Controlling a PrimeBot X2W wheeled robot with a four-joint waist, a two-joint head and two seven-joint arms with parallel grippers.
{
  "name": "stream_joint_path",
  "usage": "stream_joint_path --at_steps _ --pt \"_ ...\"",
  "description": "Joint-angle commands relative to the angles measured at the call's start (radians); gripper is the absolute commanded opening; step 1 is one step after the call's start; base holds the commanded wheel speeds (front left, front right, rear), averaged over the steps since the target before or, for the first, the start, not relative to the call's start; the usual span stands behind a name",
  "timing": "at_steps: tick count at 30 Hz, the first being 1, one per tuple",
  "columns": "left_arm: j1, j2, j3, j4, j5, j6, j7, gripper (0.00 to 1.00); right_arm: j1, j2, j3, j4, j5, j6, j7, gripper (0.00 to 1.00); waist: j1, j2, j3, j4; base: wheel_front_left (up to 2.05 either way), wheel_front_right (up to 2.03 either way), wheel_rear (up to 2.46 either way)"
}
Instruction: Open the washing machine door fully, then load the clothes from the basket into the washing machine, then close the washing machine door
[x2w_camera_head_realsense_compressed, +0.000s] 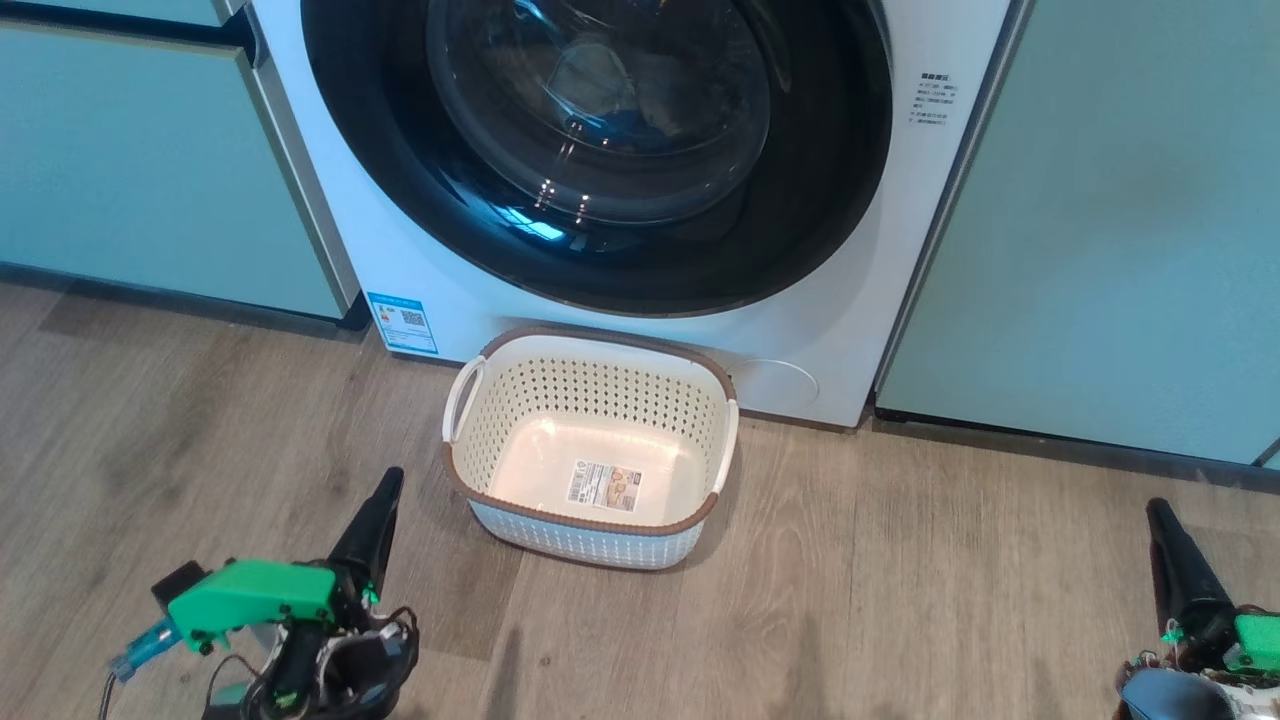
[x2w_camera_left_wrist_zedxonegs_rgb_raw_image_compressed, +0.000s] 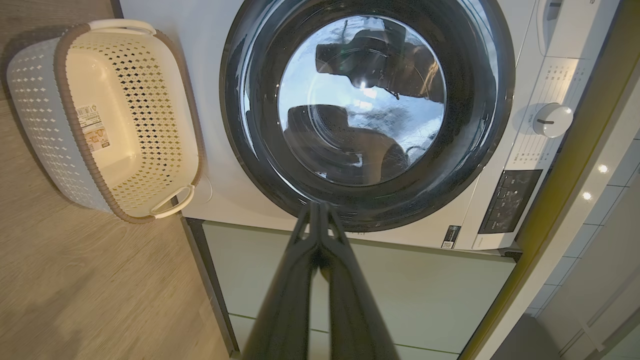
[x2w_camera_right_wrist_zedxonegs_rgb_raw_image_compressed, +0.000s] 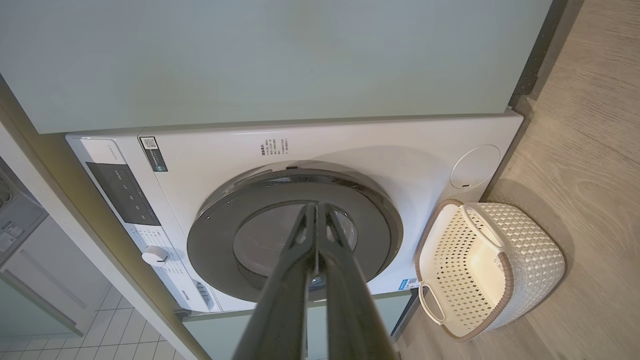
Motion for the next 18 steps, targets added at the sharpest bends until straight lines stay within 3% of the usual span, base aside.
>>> stream_joint_path --at_steps 1,18 --pt "-0.025 0.006 0.034 -0.036 -0.005 -0.001 0.006 0.0 -0.055 -0.02 0.016 -0.036 0.008 0.003 0.006 0.0 0.0 -0.0001 0.0 0.0 0.0 0.0 0.0" --pt "-0.025 0.006 0.034 -0.036 -0.005 -0.001 0.006 0.0 -0.055 -0.02 0.016 -0.036 0.008 0.003 0.006 0.0 0.0 -0.0001 0.0 0.0 0.0 0.0 0.0"
